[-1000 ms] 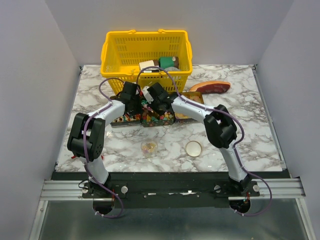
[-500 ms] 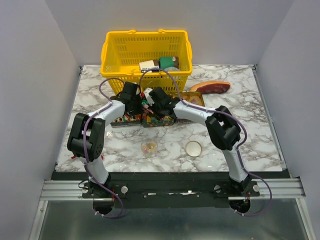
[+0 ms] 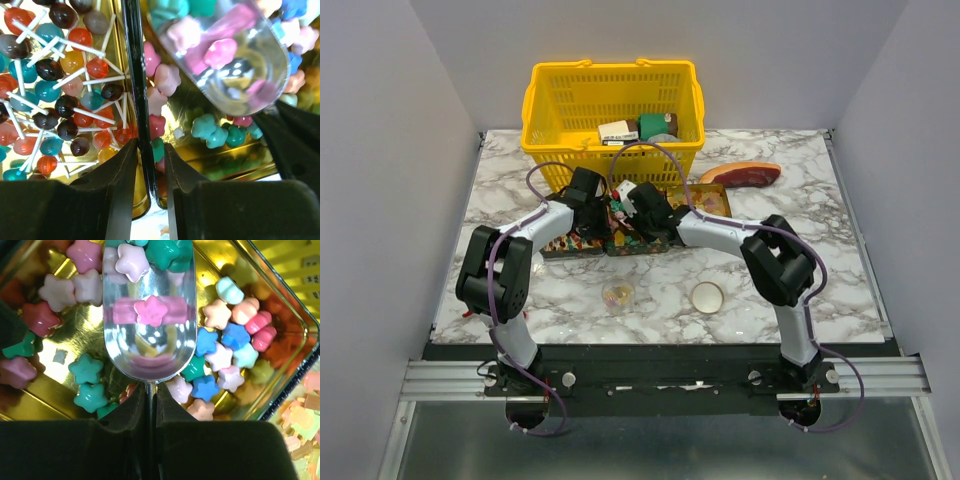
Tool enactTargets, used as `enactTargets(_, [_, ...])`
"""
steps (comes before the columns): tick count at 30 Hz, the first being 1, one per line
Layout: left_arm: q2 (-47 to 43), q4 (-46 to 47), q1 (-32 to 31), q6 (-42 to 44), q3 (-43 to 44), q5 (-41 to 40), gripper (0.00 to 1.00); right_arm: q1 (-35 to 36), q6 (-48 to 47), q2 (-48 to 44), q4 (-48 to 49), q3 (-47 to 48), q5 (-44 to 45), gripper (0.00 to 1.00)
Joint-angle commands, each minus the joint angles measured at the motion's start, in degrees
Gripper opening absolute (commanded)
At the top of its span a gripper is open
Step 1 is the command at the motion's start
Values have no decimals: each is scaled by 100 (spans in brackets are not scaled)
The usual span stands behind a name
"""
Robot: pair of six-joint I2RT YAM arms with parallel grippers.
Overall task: Pack the candies
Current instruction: Scoop the fake candies from the storage box.
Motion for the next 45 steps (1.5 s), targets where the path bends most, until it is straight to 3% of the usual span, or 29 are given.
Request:
enactTargets(1, [-25, -253, -49, -33, 20, 249, 35, 25, 73, -454, 464, -268, 193, 1])
enactTargets(15, [-252, -375, 118, -6, 372, 30, 63, 17, 100, -1113, 570, -690, 149, 1])
enactTargets(21, [-762, -594, 127, 239, 451, -489, 81, 25, 108, -1421, 483, -901, 228, 1])
enactTargets(28, [-1404, -745, 144, 363, 223, -909, 96, 25, 345, -1913, -604, -875, 80, 1])
enactTargets(37, [-1932, -69, 390, 47, -612, -1429, 99, 271, 592, -3090, -1933, -1323, -149, 1])
enactTargets(45, [-1862, 81, 461, 29, -779, -1368, 99, 1246, 1073, -3346, -3199, -1165, -377, 1])
